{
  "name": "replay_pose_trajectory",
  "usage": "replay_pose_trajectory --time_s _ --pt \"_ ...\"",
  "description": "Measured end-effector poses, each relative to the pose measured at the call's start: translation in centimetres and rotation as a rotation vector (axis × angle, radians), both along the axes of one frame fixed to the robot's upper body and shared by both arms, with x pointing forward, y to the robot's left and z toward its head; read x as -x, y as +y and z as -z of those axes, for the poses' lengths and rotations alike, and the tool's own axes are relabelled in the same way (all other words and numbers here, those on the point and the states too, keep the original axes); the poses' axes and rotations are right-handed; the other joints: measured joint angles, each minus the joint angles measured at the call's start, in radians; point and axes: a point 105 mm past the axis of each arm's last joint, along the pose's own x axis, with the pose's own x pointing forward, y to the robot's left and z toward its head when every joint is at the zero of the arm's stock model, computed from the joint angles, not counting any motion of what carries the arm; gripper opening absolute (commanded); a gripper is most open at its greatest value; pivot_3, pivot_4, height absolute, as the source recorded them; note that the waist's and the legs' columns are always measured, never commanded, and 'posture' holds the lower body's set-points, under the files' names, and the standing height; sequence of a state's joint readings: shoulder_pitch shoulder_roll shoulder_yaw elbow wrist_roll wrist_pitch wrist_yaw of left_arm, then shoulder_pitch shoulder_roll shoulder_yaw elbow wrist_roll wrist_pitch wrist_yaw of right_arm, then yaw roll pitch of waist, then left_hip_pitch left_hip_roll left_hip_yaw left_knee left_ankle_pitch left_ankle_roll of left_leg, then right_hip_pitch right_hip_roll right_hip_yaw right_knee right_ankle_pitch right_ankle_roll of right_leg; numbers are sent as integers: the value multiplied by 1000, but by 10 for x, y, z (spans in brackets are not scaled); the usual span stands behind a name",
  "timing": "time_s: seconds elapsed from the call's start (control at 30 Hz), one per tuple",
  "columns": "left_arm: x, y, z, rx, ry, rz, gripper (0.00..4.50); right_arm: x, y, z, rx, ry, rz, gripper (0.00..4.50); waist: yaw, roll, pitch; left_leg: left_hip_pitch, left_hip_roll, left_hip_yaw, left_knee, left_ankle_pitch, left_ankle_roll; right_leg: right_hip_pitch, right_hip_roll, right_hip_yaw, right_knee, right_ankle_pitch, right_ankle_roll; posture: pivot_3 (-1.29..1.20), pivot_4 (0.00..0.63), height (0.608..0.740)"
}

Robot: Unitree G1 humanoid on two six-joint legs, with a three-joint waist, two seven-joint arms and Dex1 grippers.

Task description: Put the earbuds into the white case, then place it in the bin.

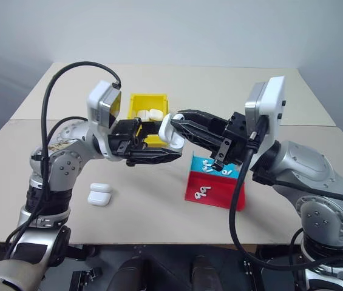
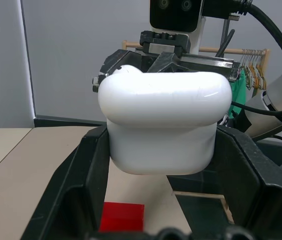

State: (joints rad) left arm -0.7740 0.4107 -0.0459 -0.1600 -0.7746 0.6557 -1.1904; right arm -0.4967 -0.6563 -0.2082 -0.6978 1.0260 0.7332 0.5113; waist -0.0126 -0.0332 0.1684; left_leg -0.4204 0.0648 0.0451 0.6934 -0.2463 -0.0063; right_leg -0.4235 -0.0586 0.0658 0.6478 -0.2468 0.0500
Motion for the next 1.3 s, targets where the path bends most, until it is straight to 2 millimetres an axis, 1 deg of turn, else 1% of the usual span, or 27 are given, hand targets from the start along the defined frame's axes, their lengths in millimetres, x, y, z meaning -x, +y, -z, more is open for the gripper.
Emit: replay_pose_trajectory --time_s 0.03,0.07,0.27,0.33,0.37,0.53,0.6,0.67,0.73,0.8,0.83,0.9,0.97,1.1,1.17,1.3 --pt "0 0 0 -1 -2 -1 2782 0 0 0 3 -2 -2 1356 0 0 0 0 0 0 0 0 0 0 0 0 0 0 0 0 150 740" --pt "0 0 0 1 -3 -2 2782 0 0 0 6 -1 -1 1538 0 0 0 0 0 0 0 0 0 0 0 0 0 0 0 0 150 740" --pt "-3 2 1 -4 3 -15 2782 -1 -2 1 16 -1 -1 3650 0 0 0 0 0 0 0 0 0 0 0 0 0 0 0 0 150 740" --pt "-4 2 1 -2 0 -20 2782 -1 -1 2 19 1 -6 4291 0 0 0 0 0 0 0 0 0 0 0 0 0 0 0 0 150 740" --pt "-4 2 1 -2 -5 -20 2782 -2 -2 2 17 3 -1 4492 0 0 0 0 0 0 0 0 0 0 0 0 0 0 0 0 150 740" --pt "-5 2 1 2 -19 -28 2782 -4 -3 1 12 9 6 4492 0 0 0 0 0 0 0 0 0 0 0 0 0 0 0 0 150 740" --pt "-5 3 0 3 -25 -29 2782 -7 -7 1 27 11 19 4492 0 0 0 0 0 0 0 0 0 0 0 0 0 0 0 0 150 740" --pt "-5 5 0 -3 -31 -32 2782 -11 -15 -3 50 6 44 4492 0 0 0 0 0 0 0 0 0 0 0 0 0 0 0 0 150 740" --pt "-6 6 1 -8 -34 -34 2782 -18 -28 -11 85 -5 76 4492 0 0 0 0 0 0 0 0 0 0 0 0 0 0 0 0 150 740" --pt "-6 7 1 -11 -34 -37 2782 -25 -40 -16 168 -16 113 4492 1 0 0 0 0 0 0 0 0 0 0 0 0 0 0 0 150 740" --pt "-7 8 2 -12 -34 -40 2782 -28 -45 -15 243 -16 131 4492 1 0 0 0 0 0 0 0 0 0 0 0 -1 0 0 0 150 740" --pt "-7 8 3 -11 -35 -47 2782 -35 -53 -3 420 -5 161 4492 1 0 0 0 0 1 0 0 1 0 0 0 -1 0 0 0 150 740" --pt "-8 11 5 -4 -37 -59 2782 -49 -61 21 645 23 168 4492 -3 0 0 0 0 2 0 0 1 0 0 1 -2 0 0 0 150 740" --pt "-8 12 6 6 -42 -67 2782 -82 -74 64 971 32 154 4492 -11 1 0 2 0 4 0 0 1 -1 0 3 0 0 0 0 150 740" --pt "-8 12 6 12 -40 -72 2782 -96 -76 77 1097 5 119 4492 -10 1 0 1 0 4 0 0 1 -1 0 3 -1 0 0 0 150 740" --pt "-8 9 8 23 -33 -75 2782 -115 -70 83 1217 -65 36 4492 -6 1 1 0 0 4 0 0 1 -2 0 3 -1 0 0 0 150 740"
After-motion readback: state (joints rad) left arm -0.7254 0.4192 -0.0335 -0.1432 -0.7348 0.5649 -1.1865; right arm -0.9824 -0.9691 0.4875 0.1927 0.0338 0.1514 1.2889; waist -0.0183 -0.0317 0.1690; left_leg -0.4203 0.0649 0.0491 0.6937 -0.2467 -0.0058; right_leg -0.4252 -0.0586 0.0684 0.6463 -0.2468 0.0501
